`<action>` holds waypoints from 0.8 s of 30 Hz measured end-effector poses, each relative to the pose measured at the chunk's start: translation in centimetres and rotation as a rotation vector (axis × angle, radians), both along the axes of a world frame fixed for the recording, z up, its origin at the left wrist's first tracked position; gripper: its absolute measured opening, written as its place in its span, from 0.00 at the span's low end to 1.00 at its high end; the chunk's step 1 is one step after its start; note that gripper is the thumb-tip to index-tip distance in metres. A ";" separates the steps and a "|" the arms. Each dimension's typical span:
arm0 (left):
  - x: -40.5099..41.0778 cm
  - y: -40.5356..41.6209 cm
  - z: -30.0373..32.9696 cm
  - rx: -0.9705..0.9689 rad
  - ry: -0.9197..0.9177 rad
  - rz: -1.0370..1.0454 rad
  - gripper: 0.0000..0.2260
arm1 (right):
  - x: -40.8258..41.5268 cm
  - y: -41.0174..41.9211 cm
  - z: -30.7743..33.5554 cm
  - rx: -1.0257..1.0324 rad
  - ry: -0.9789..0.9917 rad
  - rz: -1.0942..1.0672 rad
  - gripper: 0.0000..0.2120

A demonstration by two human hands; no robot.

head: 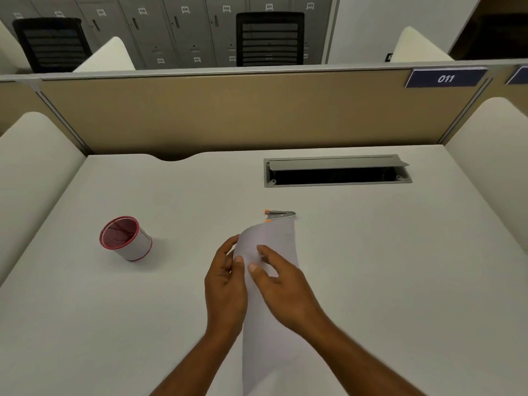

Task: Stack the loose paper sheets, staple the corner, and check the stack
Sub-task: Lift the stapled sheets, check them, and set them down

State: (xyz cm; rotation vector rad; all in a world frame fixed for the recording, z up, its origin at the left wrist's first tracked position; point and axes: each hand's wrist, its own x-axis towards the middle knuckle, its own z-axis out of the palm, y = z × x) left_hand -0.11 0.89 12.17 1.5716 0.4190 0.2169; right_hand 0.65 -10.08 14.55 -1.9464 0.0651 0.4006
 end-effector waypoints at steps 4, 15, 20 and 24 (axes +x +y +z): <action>-2.5 -2.1 2.1 -0.034 -0.072 -0.100 0.18 | -1.9 -0.4 1.7 0.144 -0.015 -0.021 0.29; -4.0 -1.7 4.9 0.189 -0.212 -0.145 0.25 | -2.5 -5.0 5.5 0.297 -0.242 -0.195 0.10; -1.3 2.5 4.7 0.058 -0.091 0.065 0.25 | -2.5 -7.2 7.1 0.534 -0.134 -0.164 0.09; -1.4 3.5 5.0 -0.008 -0.083 0.062 0.16 | -2.4 -7.9 6.9 0.536 -0.129 -0.181 0.09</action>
